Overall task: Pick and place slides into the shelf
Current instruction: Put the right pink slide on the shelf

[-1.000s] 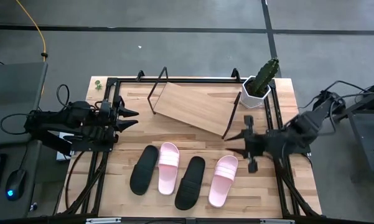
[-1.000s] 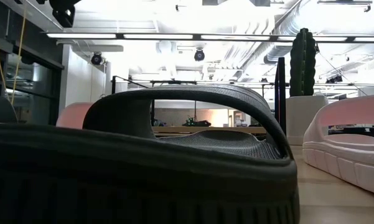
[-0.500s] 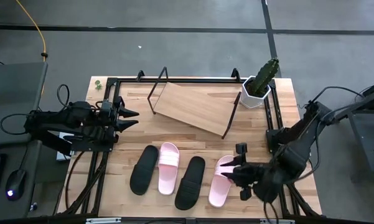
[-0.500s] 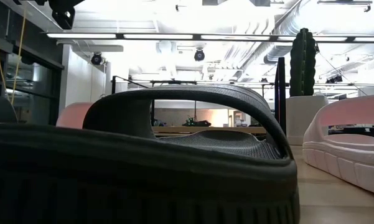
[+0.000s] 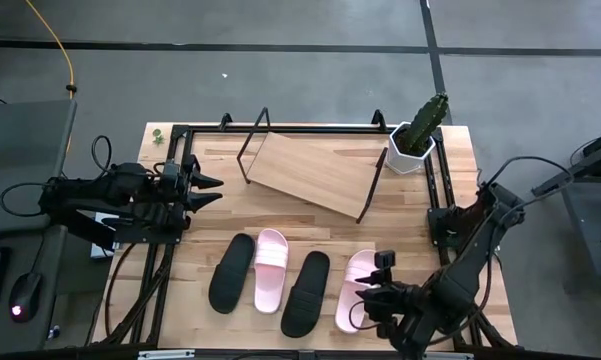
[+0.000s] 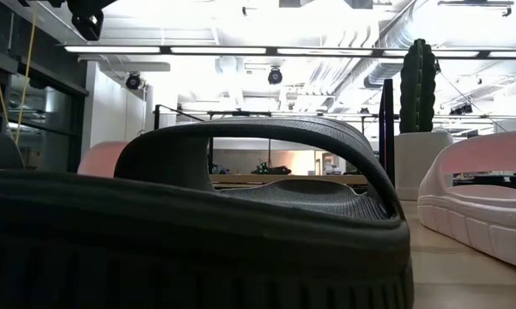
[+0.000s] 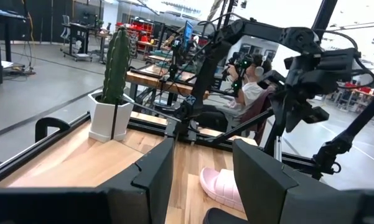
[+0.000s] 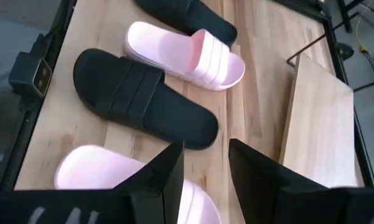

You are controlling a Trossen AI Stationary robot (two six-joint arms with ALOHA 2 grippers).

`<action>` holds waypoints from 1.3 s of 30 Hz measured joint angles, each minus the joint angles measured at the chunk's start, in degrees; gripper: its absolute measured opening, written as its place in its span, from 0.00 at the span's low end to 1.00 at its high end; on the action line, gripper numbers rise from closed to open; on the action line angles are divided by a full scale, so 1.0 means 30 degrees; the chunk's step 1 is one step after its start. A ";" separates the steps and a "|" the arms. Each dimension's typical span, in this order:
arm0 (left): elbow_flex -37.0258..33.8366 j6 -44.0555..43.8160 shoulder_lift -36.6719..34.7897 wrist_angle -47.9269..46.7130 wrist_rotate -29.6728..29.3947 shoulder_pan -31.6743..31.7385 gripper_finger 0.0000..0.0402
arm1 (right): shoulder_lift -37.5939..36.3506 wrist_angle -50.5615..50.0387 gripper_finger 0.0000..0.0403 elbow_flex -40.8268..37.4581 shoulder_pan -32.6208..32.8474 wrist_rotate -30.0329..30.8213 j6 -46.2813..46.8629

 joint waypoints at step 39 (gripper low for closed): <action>0.0000 0.0044 0.0000 -0.0036 -0.0845 0.0000 0.37 | 0.3823 -0.2428 0.29 -0.0023 -0.0724 -0.1213 0.3424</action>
